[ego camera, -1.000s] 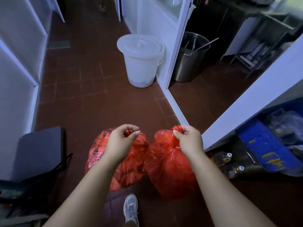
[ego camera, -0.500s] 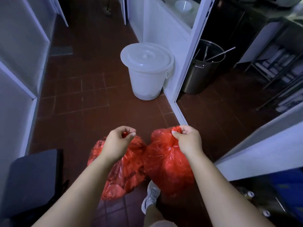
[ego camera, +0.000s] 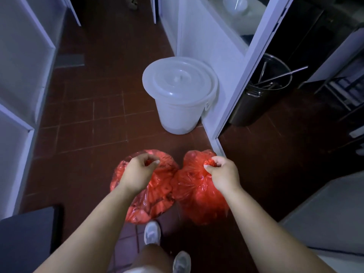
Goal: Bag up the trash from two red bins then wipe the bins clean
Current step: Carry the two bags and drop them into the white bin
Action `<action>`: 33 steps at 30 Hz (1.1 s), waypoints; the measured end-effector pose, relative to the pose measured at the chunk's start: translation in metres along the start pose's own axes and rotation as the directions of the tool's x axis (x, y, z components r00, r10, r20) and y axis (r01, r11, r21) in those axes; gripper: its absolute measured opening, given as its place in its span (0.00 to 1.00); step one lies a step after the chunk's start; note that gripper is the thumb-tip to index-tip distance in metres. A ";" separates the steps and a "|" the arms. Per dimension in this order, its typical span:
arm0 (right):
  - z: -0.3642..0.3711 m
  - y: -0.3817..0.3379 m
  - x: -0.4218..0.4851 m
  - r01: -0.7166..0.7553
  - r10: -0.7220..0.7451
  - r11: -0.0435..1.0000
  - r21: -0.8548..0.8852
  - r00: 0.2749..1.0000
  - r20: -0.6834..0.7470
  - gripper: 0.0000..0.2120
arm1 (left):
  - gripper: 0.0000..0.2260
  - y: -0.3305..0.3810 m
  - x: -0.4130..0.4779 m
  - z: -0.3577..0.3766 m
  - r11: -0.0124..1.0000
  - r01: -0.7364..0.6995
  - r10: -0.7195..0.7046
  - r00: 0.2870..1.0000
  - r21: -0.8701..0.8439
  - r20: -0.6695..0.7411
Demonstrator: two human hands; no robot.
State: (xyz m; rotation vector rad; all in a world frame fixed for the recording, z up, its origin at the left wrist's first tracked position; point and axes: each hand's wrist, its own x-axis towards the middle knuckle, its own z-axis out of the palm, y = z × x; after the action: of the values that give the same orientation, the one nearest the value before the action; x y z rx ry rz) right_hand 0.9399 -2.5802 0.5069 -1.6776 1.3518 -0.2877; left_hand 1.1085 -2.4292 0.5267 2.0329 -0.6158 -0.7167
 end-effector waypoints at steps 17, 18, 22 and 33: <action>0.062 -0.032 0.258 -0.151 0.142 0.959 -0.240 0.988 -0.054 0.05 | 0.09 -0.018 0.312 0.065 0.874 -0.094 -0.120 0.909 0.476 0.399; 0.066 -0.028 0.274 -0.151 0.144 0.958 -0.244 0.988 -0.047 0.04 | 0.09 -0.023 0.326 0.073 0.870 -0.097 -0.127 0.903 0.484 0.410; 0.085 -0.007 0.338 -0.178 0.180 0.949 -0.261 0.984 -0.015 0.07 | 0.10 -0.042 0.378 0.107 0.852 -0.100 -0.178 0.868 0.513 0.464; 0.145 0.084 0.497 -0.260 0.302 0.915 -0.309 0.949 0.096 0.12 | 0.11 -0.128 0.487 0.213 0.844 0.107 -0.361 0.838 0.526 0.409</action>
State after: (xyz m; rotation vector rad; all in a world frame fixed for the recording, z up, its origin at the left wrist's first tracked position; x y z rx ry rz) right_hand 1.1658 -2.9310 0.1898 -1.6743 1.5613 0.2074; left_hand 1.3288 -2.8049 0.1959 2.4307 -0.9123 -1.3844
